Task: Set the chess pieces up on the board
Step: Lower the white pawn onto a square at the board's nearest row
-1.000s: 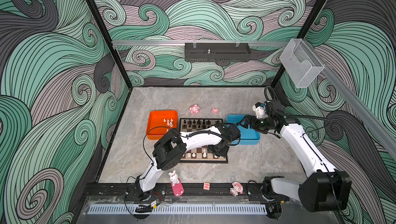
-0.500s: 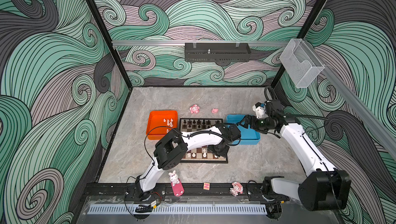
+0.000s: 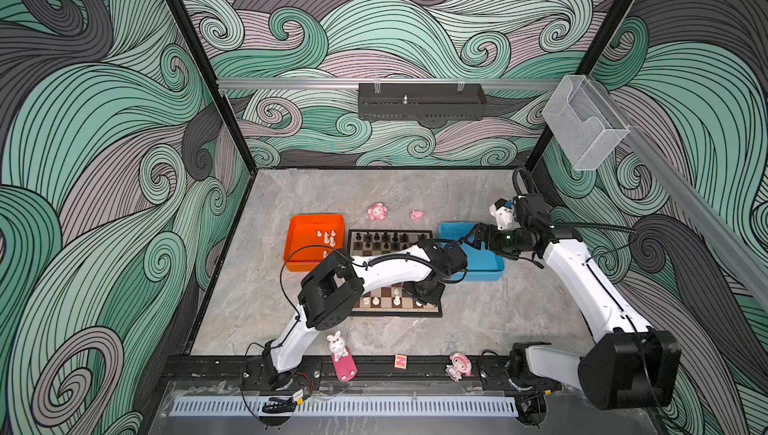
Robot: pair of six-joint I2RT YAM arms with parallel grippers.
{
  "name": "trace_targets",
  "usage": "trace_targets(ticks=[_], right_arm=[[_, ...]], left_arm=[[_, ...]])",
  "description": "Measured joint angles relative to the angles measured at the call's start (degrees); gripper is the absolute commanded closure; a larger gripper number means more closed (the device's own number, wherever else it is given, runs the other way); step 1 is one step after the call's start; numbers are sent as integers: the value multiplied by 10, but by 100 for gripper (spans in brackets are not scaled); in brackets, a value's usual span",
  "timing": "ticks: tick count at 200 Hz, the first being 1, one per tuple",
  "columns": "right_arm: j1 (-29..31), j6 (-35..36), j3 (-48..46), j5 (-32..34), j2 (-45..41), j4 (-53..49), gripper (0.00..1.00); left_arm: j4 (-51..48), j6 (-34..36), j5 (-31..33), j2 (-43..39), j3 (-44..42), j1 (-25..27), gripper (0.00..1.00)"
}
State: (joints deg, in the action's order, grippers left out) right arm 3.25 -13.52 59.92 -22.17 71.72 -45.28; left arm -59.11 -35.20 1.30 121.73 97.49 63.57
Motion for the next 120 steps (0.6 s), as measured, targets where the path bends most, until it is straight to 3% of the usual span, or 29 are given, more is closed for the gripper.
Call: trace_targets(ticks=[120], right_arm=[[0, 0, 0, -4, 0, 0, 5]], left_arm=[[0, -3, 1, 0, 0, 0, 100]])
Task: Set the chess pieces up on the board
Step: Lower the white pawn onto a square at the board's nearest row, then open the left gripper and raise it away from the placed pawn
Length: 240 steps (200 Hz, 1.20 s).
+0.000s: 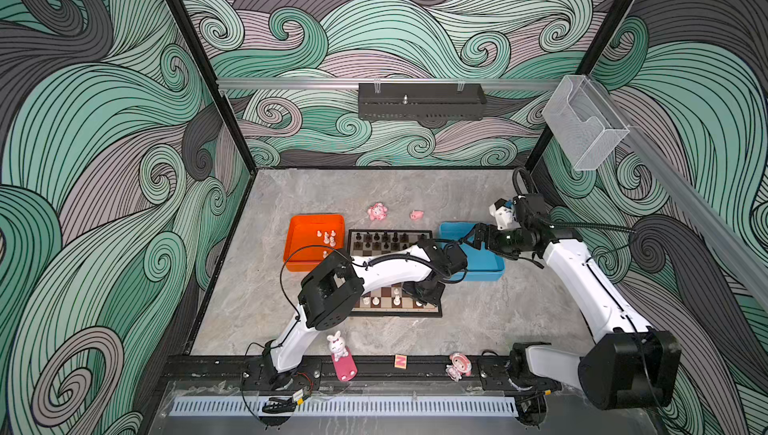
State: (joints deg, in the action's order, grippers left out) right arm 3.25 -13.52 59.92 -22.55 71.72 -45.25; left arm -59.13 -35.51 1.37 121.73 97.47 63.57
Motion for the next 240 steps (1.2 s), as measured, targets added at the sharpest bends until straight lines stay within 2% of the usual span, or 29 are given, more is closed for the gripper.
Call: trace_targets(ticks=[181, 240], right_arm=[[0, 0, 0, 0, 0, 0, 5], [0, 0, 0, 0, 0, 0, 5]], left_arm=[[0, -9, 12, -3, -7, 0, 96], [0, -9, 11, -3, -7, 0, 90]])
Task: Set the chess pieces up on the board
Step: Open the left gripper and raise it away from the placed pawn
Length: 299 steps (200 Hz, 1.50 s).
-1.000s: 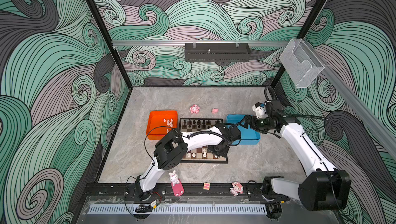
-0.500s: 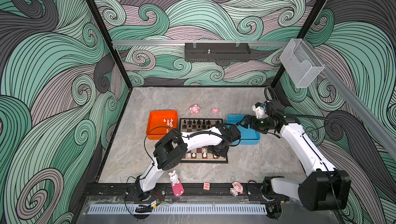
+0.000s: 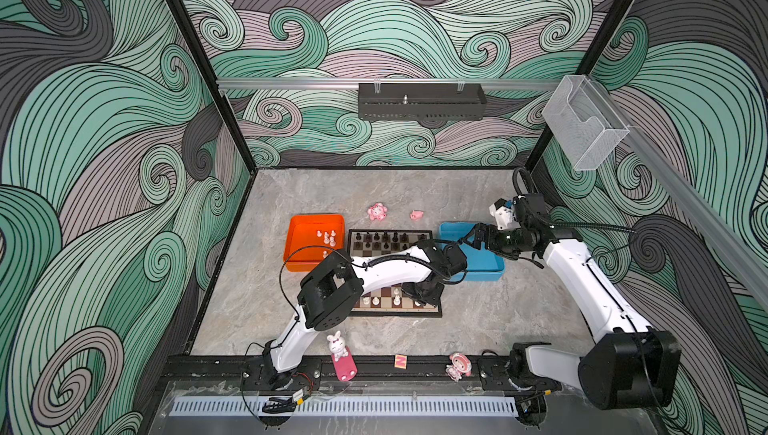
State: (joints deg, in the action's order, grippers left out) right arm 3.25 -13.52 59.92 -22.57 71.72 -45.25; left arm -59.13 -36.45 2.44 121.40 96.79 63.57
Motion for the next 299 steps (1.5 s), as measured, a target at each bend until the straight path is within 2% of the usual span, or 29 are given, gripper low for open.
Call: trace_targets(ticks=[85, 107, 150, 203, 251, 284, 291, 299], right_arm=[[-1, 0, 0, 0, 0, 0, 5], [-1, 0, 0, 0, 0, 0, 5], [-3, 0, 0, -1, 0, 0, 5], [-3, 0, 0, -2, 0, 0, 4], [-6, -9, 0, 23, -11, 0, 1], [-17, -21, 0, 37, -31, -1, 1], [-20, -24, 0, 42, -35, -1, 1], [-23, -29, 0, 48, -40, -1, 1]], left_arm=[[0, 1, -1, 0, -2, 0, 82], [0, 3, -1, 0, -2, 0, 77], [0, 7, -1, 0, -2, 0, 60], [-2, 10, -1, -11, -2, 0, 47], [-17, 13, 19, -65, 10, 3, 22], [-32, 13, 49, -112, 17, 2, 14], [-34, 13, 56, -122, 19, -1, 8], [-37, 14, 63, -133, 21, -5, 5]])
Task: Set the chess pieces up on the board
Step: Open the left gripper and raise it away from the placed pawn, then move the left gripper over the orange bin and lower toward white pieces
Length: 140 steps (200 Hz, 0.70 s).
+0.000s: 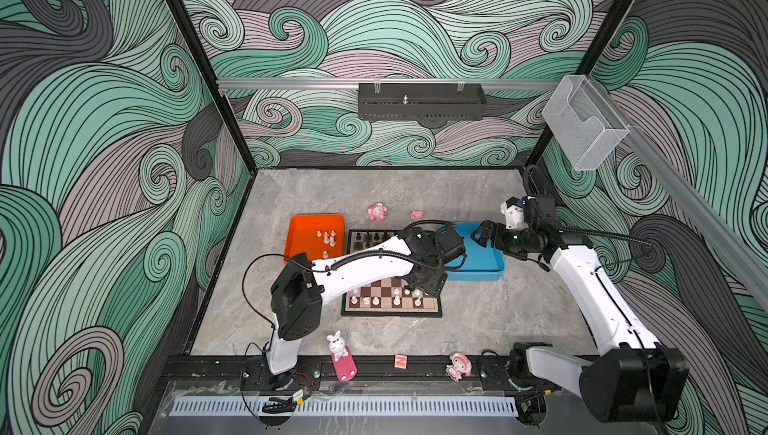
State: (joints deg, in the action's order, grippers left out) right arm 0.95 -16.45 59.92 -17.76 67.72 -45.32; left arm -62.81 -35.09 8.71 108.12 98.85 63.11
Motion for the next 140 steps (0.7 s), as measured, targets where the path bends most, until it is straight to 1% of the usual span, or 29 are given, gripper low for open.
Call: trace_targets(ticks=[20, 33, 54, 56, 61, 80, 93, 118, 140], right_arm=[[-5, -4, 1, 12, -7, 0, 1], [-6, -6, 5, 13, -4, -1, 1], [-6, -13, 21, 8, 12, 0, 3], [-6, -14, 23, 7, 15, 1, 3], [-6, -18, 26, 5, 19, 3, 4], [4, -28, 35, -3, 42, 16, 5], [28, -35, 43, 1, 62, 21, 5], [108, -38, 75, 17, 113, 26, 5], [166, -38, 106, 29, 158, 33, 5]], left_arm=[[-6, 1, 10, -32, -2, -20, 3], [-4, 3, 12, -57, -10, -51, 1], [0, 10, 10, -103, -42, -130, 1], [0, 12, 9, -110, -48, -145, 1], [0, 13, 9, -118, -55, -161, 1], [7, 30, 11, -153, -90, -250, 1], [12, 43, 12, -170, -112, -304, 1], [19, 68, 8, -182, -138, -395, 1], [30, 80, -3, -171, -140, -457, 1]])
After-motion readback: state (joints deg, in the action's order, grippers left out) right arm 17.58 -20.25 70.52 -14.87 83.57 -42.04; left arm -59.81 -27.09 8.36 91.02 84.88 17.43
